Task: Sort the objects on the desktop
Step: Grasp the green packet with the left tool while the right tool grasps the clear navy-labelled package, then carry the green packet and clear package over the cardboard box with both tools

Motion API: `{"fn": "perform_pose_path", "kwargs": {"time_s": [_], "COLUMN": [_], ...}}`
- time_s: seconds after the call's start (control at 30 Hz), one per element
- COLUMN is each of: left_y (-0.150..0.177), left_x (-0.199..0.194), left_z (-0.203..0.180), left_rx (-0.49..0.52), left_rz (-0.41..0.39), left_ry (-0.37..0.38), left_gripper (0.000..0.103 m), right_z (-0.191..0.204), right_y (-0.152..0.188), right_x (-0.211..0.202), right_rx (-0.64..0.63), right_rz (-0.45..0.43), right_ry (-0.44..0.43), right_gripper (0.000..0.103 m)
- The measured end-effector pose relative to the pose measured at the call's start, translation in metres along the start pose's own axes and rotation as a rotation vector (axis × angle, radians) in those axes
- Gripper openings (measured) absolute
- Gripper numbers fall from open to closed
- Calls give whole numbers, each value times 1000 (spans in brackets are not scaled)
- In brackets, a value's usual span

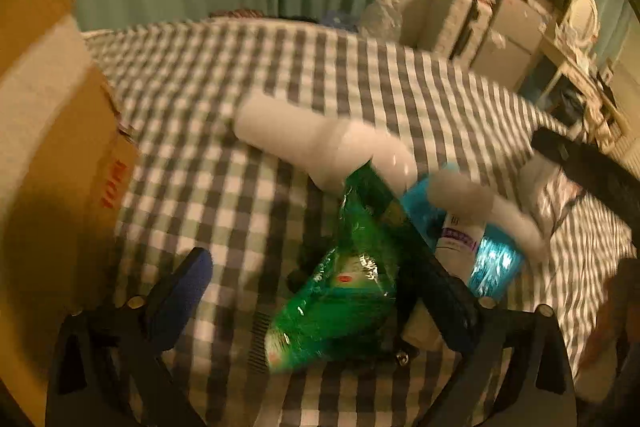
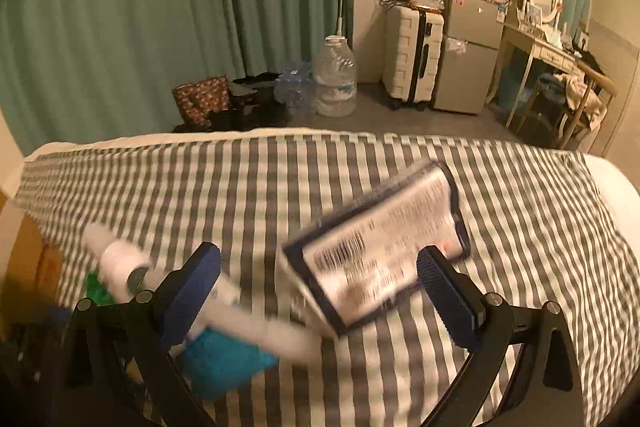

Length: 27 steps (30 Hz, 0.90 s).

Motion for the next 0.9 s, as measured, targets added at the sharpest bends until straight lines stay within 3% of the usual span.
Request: {"fn": "perform_pose_path", "kwargs": {"time_s": [0.03, 0.07, 0.1, 0.17, 0.23, 0.33, 0.57, 0.77, 0.9], "left_y": [1, 0, -2, -4, -2, -2, 7, 10, 14], "left_x": [1, -1, -4, -8, -9, -11, -33, -63, -85], "left_z": [0, -2, -4, -9, -12, -14, -3, -9, -13], "left_rx": [23, 33, 41, 73, 101, 94, 48, 48, 28], "left_rz": [-7, -24, -40, -55, -65, -67, -88, -121, -125], "left_ry": [-21, -20, -17, -5, -18, -6, -7, -4, -5], "left_gripper": [92, 79, 55, 39, 37, 36, 35, 35, 35], "right_z": [0, 1, 1, -1, -9, -24, -48, -65, -83], "right_y": [-1, -1, 1, 6, 12, 17, 26, 34, 28], "right_x": [7, 13, 19, 30, 35, 39, 21, -11, -43], "right_rx": [-3, -4, -7, -35, -58, -37, 34, 76, 152], "right_rz": [11, 20, 33, 65, 77, 101, 125, 112, 51], "right_ry": [16, 23, 25, 35, 65, 56, -47, -84, -107], "right_gripper": [99, 99, 99, 99, 97, 69, 43, 24, 21]}}
Point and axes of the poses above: each gripper's, at about its wrist camera, not at the fingertips, and x roughly the way its jaws point, z to its left, y to its underside, the point moved 9 cm from there along x, roughly the way its jaws point, and after that the axes turned 4 degrees about x, right-handed, at the moved point
